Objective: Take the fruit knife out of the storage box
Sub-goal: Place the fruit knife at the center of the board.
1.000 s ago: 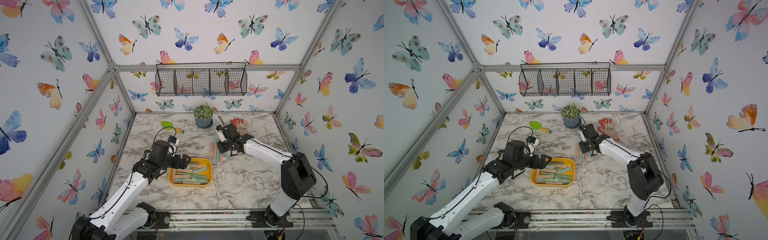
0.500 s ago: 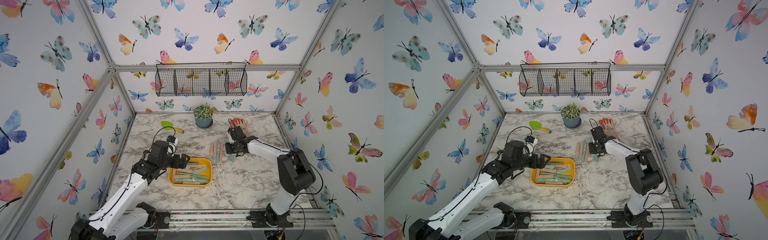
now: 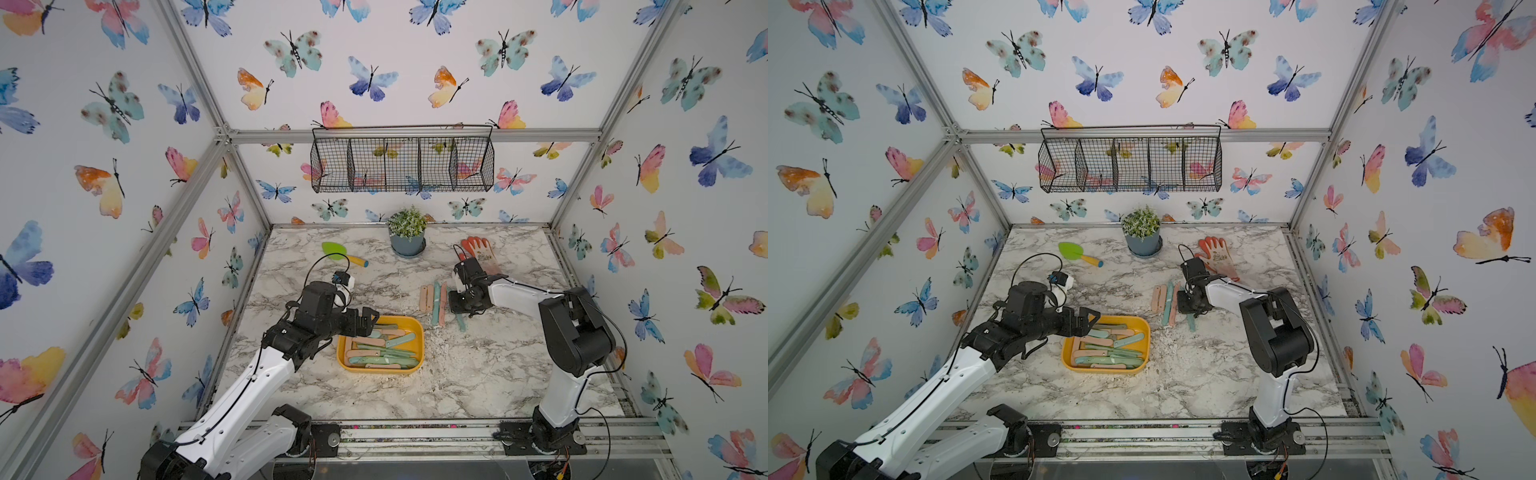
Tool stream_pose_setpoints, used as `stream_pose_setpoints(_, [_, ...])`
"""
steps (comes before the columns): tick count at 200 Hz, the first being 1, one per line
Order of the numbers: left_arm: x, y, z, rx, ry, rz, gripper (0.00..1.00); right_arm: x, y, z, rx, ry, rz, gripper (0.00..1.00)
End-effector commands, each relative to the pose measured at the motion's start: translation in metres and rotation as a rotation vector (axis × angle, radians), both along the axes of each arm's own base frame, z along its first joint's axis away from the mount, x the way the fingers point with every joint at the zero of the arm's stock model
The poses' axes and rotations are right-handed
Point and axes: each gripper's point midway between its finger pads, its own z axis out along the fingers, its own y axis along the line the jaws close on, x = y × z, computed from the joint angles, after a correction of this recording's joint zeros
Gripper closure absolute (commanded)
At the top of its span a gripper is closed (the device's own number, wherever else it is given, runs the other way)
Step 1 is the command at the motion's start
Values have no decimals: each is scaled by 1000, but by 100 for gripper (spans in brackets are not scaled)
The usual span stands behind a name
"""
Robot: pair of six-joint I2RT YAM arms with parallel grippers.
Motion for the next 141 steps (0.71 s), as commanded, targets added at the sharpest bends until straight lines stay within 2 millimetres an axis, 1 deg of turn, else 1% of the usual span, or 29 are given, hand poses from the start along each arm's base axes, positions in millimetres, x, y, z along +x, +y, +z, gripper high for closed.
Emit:
stream_pose_setpoints(1, [-2,2,5,7,-22,1,1,10,2,-1,22,0,-19,77])
stream_pose_setpoints(35, [-1,3,6,7,-27,5,2,17,2,-1,29,-3,-29,76])
stream_pose_setpoints(56, [-1,3,6,7,-25,5,2,19,4,-6,34,6,-32,76])
stream_pose_setpoints(101, [-1,3,6,10,-27,8,2,24,8,-11,46,16,-35,72])
stream_pose_setpoints(141, [0,4,7,11,-29,13,2,26,10,-11,54,15,-39,68])
